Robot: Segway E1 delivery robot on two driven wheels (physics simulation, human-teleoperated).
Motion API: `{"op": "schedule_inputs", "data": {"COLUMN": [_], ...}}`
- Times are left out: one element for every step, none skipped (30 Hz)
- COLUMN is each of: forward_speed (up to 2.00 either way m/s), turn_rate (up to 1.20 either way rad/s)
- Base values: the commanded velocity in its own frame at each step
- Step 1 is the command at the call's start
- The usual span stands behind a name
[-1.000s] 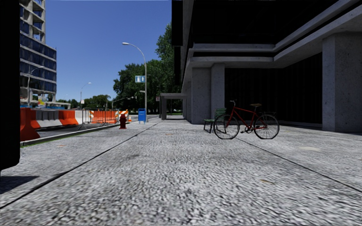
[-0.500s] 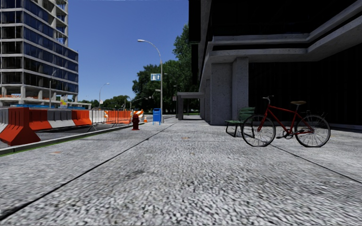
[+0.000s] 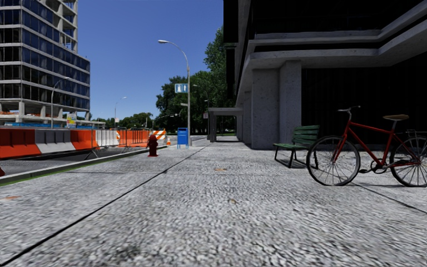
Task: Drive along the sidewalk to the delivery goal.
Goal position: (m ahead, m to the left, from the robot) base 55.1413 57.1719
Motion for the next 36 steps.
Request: {"op": "schedule_inputs", "data": {"forward_speed": [2.0, 2.0, 2.0, 2.0, 2.0, 2.0, 2.0, 2.0, 2.0, 2.0, 2.0, 2.0, 2.0, 2.0, 2.0, 2.0, 2.0, 2.0, 2.0, 2.0, 2.0, 2.0, 2.0, 2.0, 2.0, 2.0, 2.0, 2.0, 2.0, 2.0, 2.0, 2.0, 2.0, 2.0, 2.0, 2.0], "turn_rate": [0.0, 0.0, 0.0, 0.0, 0.0, 0.0, 0.0, 0.0, 0.0, 0.0, 0.0, 0.0, 0.0, 0.0, 0.0, 0.0, 0.0, 0.0, 0.0, 0.0, 0.0, 0.0, 0.0, 0.0, 0.0, 0.0, 0.0, 0.0, 0.0, 0.0, 0.0, 0.0, 0.0, 0.0, 0.0, 0.0]}}
